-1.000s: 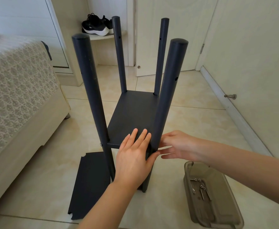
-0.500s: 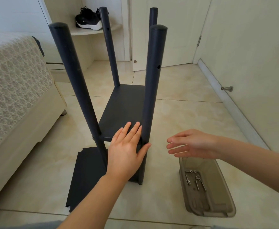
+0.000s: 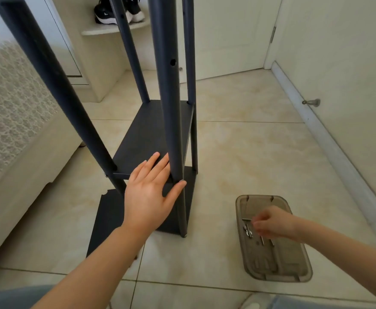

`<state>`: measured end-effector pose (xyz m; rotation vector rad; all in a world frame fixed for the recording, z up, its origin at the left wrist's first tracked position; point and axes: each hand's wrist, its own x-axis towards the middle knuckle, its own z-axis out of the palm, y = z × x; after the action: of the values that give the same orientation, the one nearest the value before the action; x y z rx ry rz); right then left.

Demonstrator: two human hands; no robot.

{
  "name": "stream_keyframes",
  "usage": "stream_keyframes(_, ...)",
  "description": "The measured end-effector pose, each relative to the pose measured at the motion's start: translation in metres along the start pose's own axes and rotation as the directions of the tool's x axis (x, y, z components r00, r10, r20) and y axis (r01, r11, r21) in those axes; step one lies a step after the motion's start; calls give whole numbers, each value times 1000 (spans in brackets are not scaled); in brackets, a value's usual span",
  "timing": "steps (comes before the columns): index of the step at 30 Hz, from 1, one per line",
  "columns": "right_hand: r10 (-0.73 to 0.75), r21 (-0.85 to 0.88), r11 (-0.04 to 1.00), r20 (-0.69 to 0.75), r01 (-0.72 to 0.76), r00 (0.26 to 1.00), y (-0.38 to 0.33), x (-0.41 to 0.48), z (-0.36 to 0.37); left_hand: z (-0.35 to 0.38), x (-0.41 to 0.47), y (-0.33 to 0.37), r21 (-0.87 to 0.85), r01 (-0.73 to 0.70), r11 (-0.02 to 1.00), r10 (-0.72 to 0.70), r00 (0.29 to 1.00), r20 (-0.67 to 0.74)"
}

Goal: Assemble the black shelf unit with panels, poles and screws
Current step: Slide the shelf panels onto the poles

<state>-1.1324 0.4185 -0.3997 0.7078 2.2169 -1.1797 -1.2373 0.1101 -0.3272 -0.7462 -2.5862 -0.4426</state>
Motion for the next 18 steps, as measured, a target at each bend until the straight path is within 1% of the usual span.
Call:
stream_keyframes(3,-4,-220,975,-39,-5,999,24,22,9,3,-1,0,-12,-10,1000,9,999,-48)
stream_keyframes(6,12,-313,948,-111,-47,994,42,44,15,6,-1,2,-16,-12,1000,10,995,-96)
stream_keyframes(9,15,-375,924,-167,-77,986,53,62,19,7,-2,4,-18,-8,1000,6,993,-116)
stream_keyframes(14,11,-433,894,-224,-110,975,68,92,26,3,-3,8,-26,7,1000,-10,994,-107)
stream_keyframes(18,1,-463,879,-230,-111,973,80,105,33,2,-2,11,-11,2,1000,-4,992,-125)
